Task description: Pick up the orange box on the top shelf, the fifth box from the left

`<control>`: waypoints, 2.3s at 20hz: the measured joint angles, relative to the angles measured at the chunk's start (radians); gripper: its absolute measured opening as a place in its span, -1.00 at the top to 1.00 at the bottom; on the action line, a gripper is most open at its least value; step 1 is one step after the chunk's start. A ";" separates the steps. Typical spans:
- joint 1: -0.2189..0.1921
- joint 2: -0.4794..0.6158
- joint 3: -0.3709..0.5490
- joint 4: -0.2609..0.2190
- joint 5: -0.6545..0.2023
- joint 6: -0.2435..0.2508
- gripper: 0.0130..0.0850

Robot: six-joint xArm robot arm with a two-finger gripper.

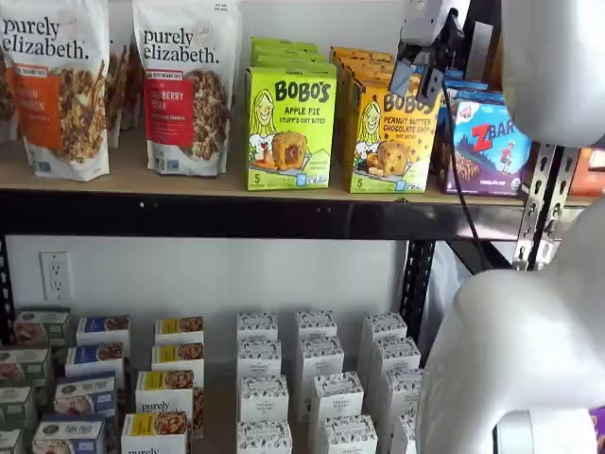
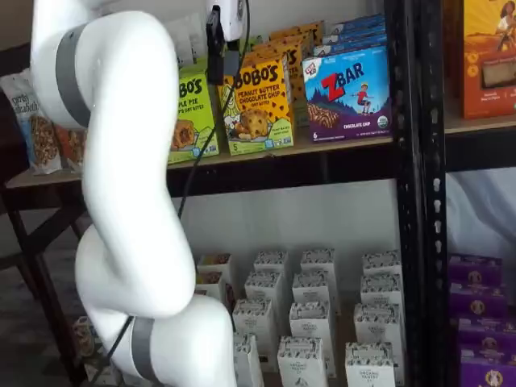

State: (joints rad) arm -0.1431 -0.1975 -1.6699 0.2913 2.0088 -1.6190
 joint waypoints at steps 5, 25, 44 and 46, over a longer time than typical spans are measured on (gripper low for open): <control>-0.030 -0.096 0.069 0.089 -0.067 0.008 -1.00; -0.041 -0.233 0.244 0.108 -0.313 -0.011 -1.00; -0.093 -0.160 0.279 0.076 -0.554 -0.118 -1.00; -0.089 -0.132 0.247 0.061 -0.535 -0.116 -1.00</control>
State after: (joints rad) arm -0.2324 -0.3291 -1.4230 0.3523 1.4742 -1.7348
